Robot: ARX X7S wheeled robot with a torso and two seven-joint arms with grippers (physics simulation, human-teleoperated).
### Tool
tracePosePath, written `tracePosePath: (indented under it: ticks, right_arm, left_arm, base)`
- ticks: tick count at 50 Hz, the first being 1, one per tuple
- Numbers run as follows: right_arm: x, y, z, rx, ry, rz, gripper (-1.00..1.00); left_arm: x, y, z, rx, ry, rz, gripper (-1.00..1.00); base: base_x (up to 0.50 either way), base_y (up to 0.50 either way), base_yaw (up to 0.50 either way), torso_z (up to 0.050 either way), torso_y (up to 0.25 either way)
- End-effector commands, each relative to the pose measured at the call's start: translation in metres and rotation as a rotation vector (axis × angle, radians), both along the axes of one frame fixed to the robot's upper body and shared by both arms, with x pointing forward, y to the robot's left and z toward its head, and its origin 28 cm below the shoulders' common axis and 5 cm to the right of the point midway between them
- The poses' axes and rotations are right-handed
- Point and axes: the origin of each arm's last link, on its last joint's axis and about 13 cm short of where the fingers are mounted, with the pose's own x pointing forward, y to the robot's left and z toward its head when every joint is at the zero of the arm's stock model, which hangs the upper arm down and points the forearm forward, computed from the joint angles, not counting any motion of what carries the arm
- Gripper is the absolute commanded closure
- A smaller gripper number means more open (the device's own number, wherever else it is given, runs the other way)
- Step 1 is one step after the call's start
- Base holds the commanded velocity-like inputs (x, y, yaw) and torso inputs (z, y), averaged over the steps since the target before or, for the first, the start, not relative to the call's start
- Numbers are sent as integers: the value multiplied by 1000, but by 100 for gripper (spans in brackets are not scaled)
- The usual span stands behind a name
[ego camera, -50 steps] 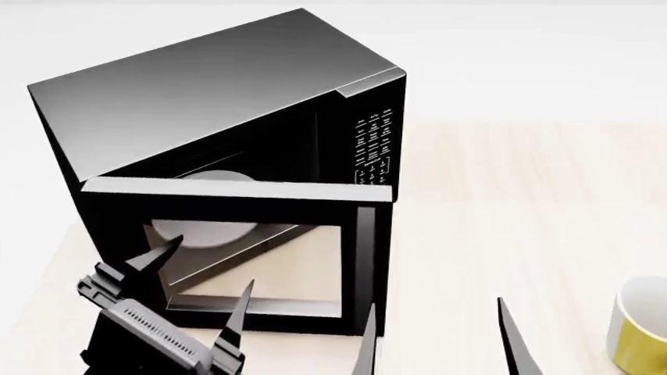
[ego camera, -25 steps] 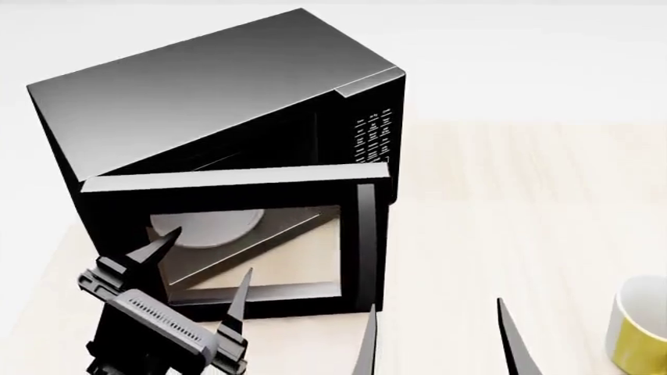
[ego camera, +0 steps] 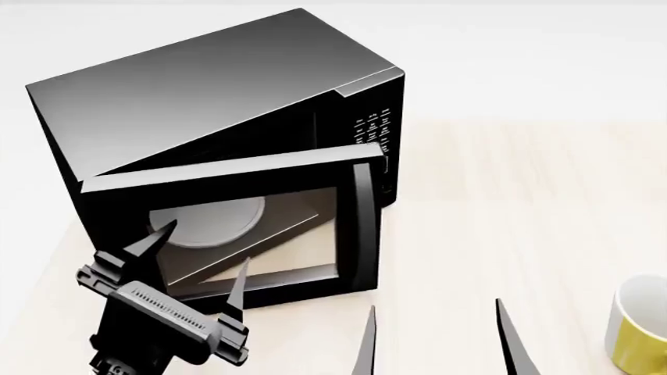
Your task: Close the microwave.
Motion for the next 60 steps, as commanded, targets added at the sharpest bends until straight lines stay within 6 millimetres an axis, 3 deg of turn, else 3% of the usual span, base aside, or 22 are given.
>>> tracePosePath:
  ticks: [1,60]
  right_arm:
    - [2,-1,0,-9,-11,-6,-100]
    - [1,-1,-1,-13,-9,-2,-100]
  left_arm:
    - [10,9,14,-87,-44,109,-100]
    - [22,-4,23,-109,-76,145,-100]
  base:
    - [0,0,0,10,10]
    - [0,0,0,1,2]
